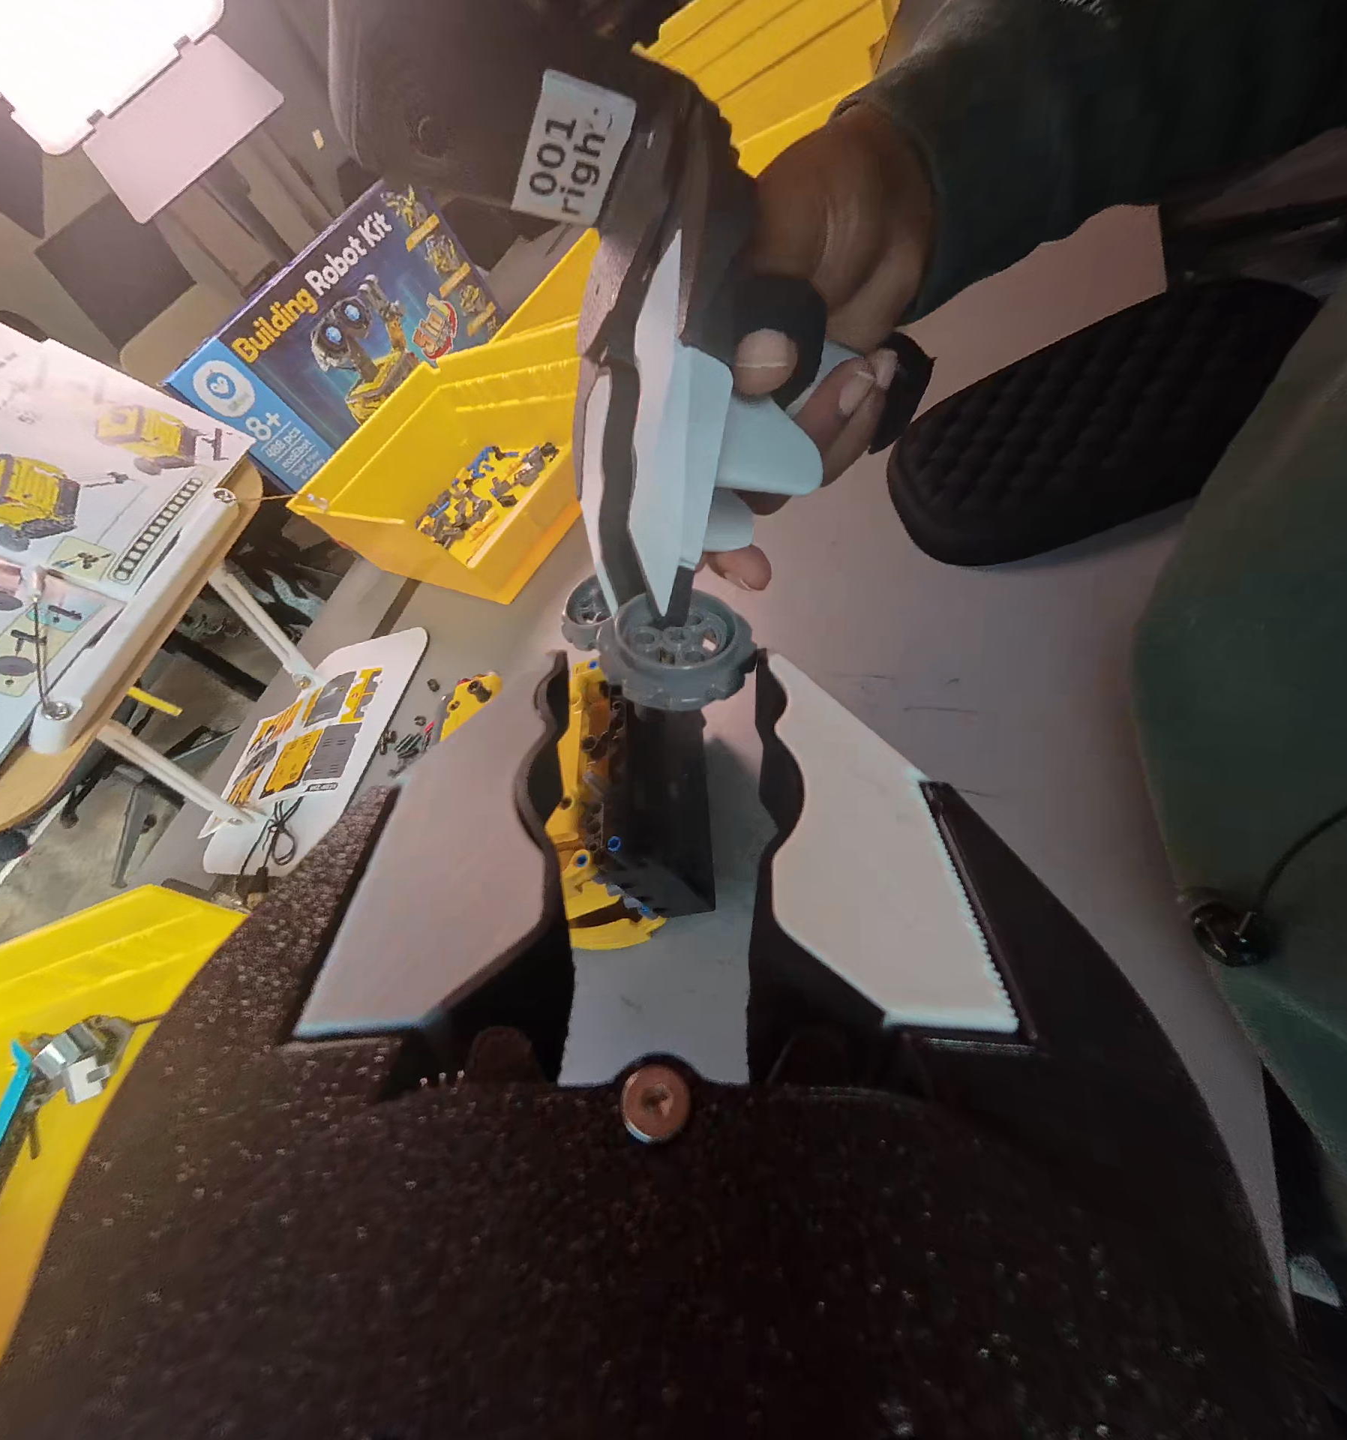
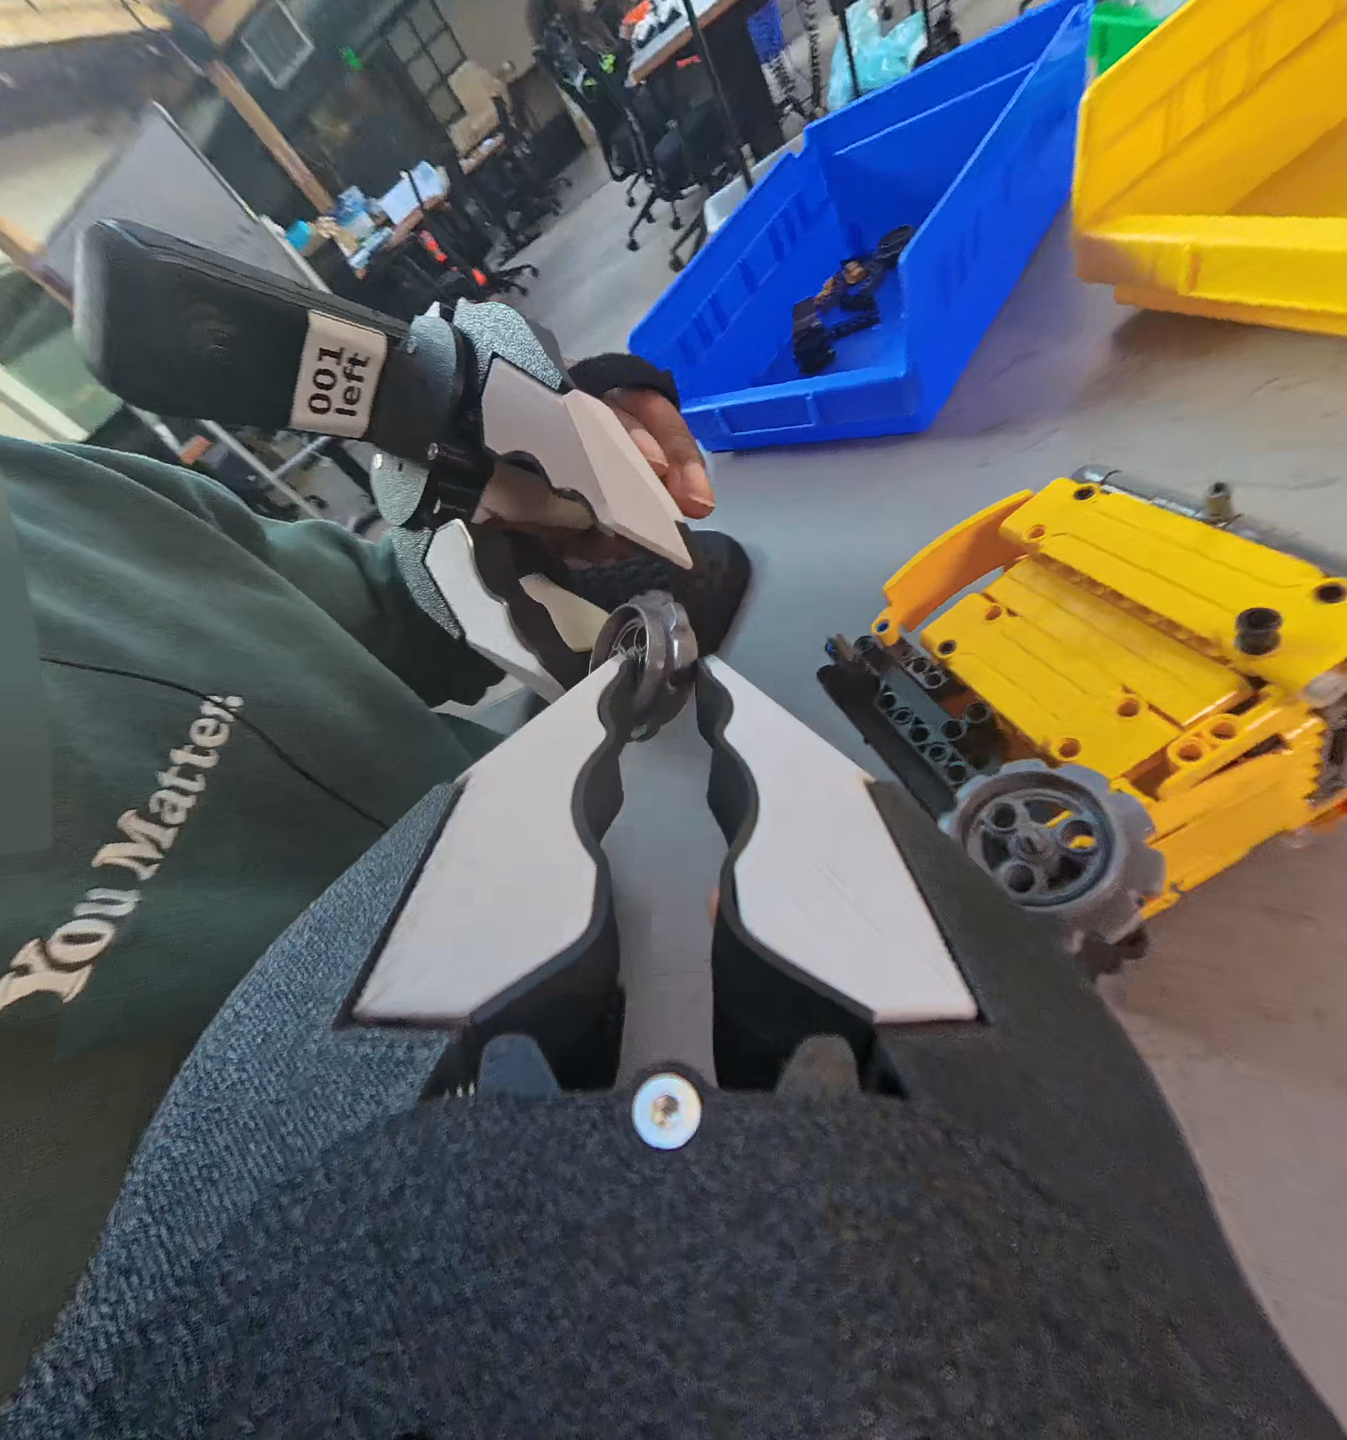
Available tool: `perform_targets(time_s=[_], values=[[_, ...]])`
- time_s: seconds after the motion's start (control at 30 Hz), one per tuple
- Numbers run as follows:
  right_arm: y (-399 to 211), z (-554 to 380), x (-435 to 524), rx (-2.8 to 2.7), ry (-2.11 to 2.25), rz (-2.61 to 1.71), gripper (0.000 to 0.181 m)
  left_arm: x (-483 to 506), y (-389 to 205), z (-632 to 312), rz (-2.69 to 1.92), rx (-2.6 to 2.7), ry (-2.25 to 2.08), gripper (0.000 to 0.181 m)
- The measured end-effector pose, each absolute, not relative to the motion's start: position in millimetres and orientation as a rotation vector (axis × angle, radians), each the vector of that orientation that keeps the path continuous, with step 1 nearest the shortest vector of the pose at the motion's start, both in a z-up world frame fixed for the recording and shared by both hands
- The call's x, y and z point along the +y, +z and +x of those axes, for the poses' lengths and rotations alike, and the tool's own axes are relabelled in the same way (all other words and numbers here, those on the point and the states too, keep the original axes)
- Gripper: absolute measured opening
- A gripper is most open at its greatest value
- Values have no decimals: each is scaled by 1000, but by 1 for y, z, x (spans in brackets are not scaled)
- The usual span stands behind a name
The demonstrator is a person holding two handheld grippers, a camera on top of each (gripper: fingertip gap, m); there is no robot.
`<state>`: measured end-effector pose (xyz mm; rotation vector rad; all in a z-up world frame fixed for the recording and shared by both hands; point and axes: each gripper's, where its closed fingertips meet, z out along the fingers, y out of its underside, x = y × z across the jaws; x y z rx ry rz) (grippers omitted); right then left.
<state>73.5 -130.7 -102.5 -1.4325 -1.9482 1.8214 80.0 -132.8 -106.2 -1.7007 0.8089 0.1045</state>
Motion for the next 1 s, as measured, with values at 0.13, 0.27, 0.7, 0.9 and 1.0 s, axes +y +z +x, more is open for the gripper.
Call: perform_targets(time_s=[0.13,0.27,0.7,0.9,1.0], values=[[-106,90,-143,-2039,1927,-1416,14,-148,-109,95,-1667,827,-54,45],[-112,93,-149,-2091,1938,-1419,14,-155,-117,103,-1664,813,-148,37],[-117,75,-144,-2203,1200,-746,50,-147,-123,77,-1690,654,-295,36],[-124,73,-151,-2256,1099,-649,40,-150,-120,82,-1673,644,-354,36],[-122,73,-153,-2264,1116,-646,40,-152,-119,81,-1661,627,-372,36]])
